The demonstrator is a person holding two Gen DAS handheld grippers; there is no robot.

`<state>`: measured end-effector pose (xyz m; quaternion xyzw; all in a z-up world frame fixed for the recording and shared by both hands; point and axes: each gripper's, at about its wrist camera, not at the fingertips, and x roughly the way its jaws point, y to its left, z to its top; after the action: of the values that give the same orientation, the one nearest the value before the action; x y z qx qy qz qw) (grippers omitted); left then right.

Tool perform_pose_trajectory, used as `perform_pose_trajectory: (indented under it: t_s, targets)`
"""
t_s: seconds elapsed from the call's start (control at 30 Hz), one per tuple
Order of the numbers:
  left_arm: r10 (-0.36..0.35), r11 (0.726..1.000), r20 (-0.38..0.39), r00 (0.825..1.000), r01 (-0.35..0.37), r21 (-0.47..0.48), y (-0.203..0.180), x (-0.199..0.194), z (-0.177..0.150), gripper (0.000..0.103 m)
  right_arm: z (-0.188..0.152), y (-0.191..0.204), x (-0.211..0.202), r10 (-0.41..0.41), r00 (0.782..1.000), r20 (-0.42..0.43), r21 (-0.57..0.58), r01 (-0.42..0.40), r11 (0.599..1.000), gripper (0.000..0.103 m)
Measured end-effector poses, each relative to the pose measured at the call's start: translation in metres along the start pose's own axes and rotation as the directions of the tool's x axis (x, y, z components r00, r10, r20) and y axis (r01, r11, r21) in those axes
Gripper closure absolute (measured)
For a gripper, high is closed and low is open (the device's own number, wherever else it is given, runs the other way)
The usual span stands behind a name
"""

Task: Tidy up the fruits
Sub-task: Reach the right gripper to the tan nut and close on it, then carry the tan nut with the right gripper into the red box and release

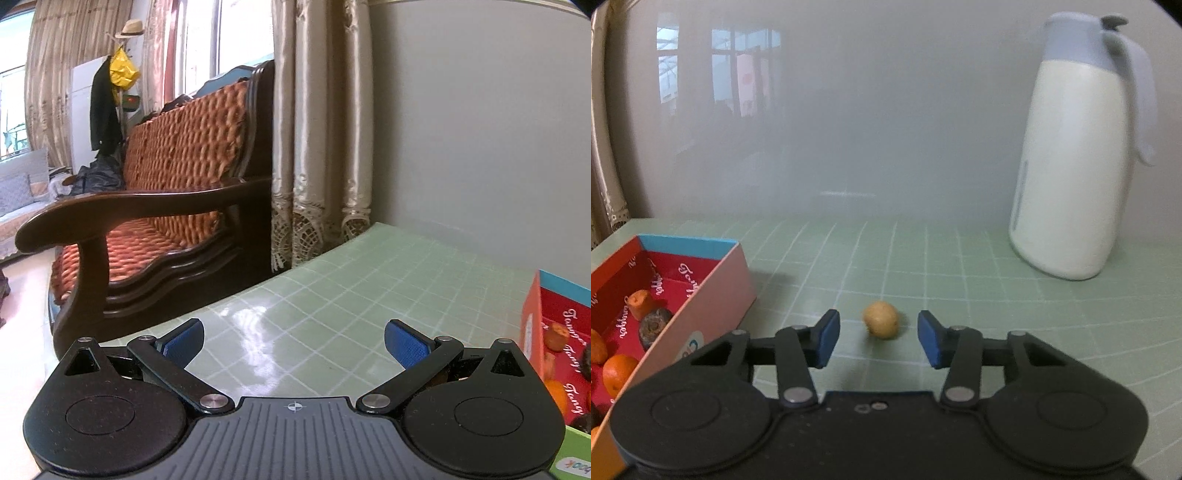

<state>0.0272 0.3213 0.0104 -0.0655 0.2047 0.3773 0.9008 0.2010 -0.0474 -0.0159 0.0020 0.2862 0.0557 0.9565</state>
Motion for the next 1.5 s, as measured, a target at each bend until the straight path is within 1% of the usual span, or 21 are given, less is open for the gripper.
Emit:
perform_pose_trajectory:
  t_s: [0.23,0.33,0.37,0.47,0.73,0.97,1.2,1.37,1.43,1.5]
  targets:
    - [0.028,1.000,-0.009,1.000,-0.028,-0.005,0.010,0.009,0.000,0.000,-0.002,0.008,0.015,-0.013,1.000,-0.022,-0.009,0.013,1.000,0.061]
    - [0.029,0.999,-0.015,0.999,-0.029,-0.014,0.013,0.011,0.000,0.000,-0.002,0.009,0.019,-0.028,0.999,-0.033,-0.012,0.027,1.000,0.063]
    - [0.029,0.999,-0.014,0.999,-0.029,-0.014,0.014,0.012,0.000,0.000,-0.002,0.009,0.021,-0.026,0.999,-0.040,-0.010,0.026,1.000,0.066]
    - [0.026,1.000,-0.014,1.000,-0.026,-0.011,0.014,0.012,0.000,0.000,-0.002,0.009,0.025,-0.028,0.998,-0.053,-0.007,0.027,1.000,0.082]
    - [0.021,1.000,-0.018,1.000,-0.021,-0.017,0.015,0.011,0.001,0.000,0.000,0.011,0.019,-0.020,0.999,-0.036,-0.020,0.019,1.000,0.083]
    - [0.002,1.000,-0.023,1.000,-0.002,-0.012,0.013,0.007,0.002,0.000,0.011,0.018,-0.010,0.007,1.000,0.014,-0.028,-0.007,1.000,0.083]
    - [0.004,1.000,-0.002,1.000,-0.004,-0.023,0.021,-0.005,0.011,0.000,0.018,0.032,-0.038,0.064,0.997,0.053,-0.040,-0.062,0.997,0.083]
    - [0.007,1.000,0.000,1.000,-0.007,-0.021,0.025,-0.009,0.015,0.000,0.024,0.051,-0.055,0.124,0.989,0.087,-0.069,-0.118,0.991,0.083]
    - [0.008,1.000,0.005,1.000,-0.008,-0.018,0.025,-0.011,0.016,0.000,0.023,0.062,-0.059,0.136,0.986,0.097,-0.100,-0.127,0.987,0.083]
    - [0.008,1.000,0.008,1.000,-0.008,-0.017,0.026,-0.013,0.017,0.000,0.023,0.071,-0.061,0.159,0.982,0.097,-0.112,-0.148,0.983,0.083]
